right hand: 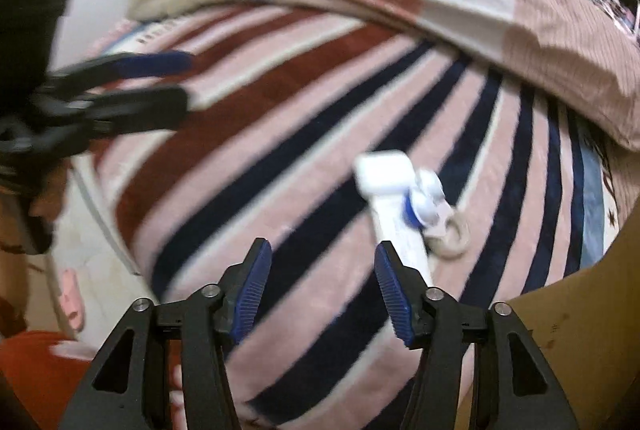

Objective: Organize rigid objects
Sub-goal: 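Grasp the white rectangular box with the right gripper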

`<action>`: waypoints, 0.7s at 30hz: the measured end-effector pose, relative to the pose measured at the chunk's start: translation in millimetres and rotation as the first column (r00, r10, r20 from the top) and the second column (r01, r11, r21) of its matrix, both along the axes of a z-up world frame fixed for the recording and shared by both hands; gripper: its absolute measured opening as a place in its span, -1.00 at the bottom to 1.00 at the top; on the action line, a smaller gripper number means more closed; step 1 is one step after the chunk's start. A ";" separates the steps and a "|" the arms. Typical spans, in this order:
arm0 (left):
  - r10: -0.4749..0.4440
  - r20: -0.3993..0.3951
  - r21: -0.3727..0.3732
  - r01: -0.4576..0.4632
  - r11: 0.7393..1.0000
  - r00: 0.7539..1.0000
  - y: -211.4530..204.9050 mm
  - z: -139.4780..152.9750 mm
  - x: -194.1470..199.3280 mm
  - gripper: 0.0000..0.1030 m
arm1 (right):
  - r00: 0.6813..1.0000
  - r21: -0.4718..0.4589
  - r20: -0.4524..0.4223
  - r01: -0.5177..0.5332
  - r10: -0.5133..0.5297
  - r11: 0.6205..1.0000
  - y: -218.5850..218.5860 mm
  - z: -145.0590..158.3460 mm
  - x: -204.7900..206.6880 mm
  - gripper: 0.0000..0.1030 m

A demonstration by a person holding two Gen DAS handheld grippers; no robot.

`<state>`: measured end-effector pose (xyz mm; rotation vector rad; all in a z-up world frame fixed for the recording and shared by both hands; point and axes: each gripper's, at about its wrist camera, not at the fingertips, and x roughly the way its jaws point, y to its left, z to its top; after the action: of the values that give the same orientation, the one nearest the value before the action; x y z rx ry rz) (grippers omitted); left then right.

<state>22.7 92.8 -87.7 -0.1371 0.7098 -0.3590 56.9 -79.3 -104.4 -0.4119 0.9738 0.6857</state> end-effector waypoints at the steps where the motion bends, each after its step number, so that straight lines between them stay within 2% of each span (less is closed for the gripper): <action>1: -0.004 -0.005 -0.004 0.004 1.000 1.000 1.1 -4.5 1.5 0.66 | 1.000 -0.015 0.001 0.015 -0.015 1.000 -1.4 -5.6 2.3 0.06; 6: -0.013 -0.014 -0.020 0.013 1.000 1.000 3.5 -13.9 4.0 0.66 | 0.993 -0.085 0.063 0.105 -0.100 0.991 -10.5 -29.9 24.6 0.07; 10: -0.015 -0.019 -0.020 0.014 1.000 1.000 1.9 -15.4 6.7 0.66 | 0.992 -0.085 0.037 0.125 -0.122 0.988 -13.2 -39.5 35.9 0.06; 12: -0.018 -0.021 -0.024 0.017 1.000 1.000 0.7 -14.3 6.8 0.66 | 0.992 -0.049 -0.005 0.122 -0.122 0.991 -15.7 -40.8 38.5 0.05; 13: -0.020 -0.021 -0.024 0.020 1.000 1.000 -0.3 -13.3 6.8 0.66 | 0.992 -0.031 -0.018 0.124 -0.124 0.992 -16.4 -41.3 38.5 -0.05; 14: -0.024 -0.022 -0.024 0.024 0.999 0.999 -2.0 -11.6 6.9 0.66 | 0.992 -0.018 -0.022 0.122 -0.122 0.992 -16.8 -39.7 37.6 -0.39; 18: -0.039 -0.021 -0.033 0.039 0.999 0.999 -9.9 -2.8 4.7 0.66 | 0.996 0.015 -0.019 0.093 -0.093 0.996 -14.2 -33.5 28.3 -0.40; 21: -0.052 -0.013 -0.041 0.052 0.998 0.999 -17.8 8.6 1.3 0.66 | 0.999 0.060 0.016 0.048 -0.049 0.997 -8.3 -19.0 14.8 -0.40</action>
<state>24.0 75.0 -79.0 -0.1603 0.7213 -0.4227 71.7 -87.6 -123.4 -0.3404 0.9411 0.6647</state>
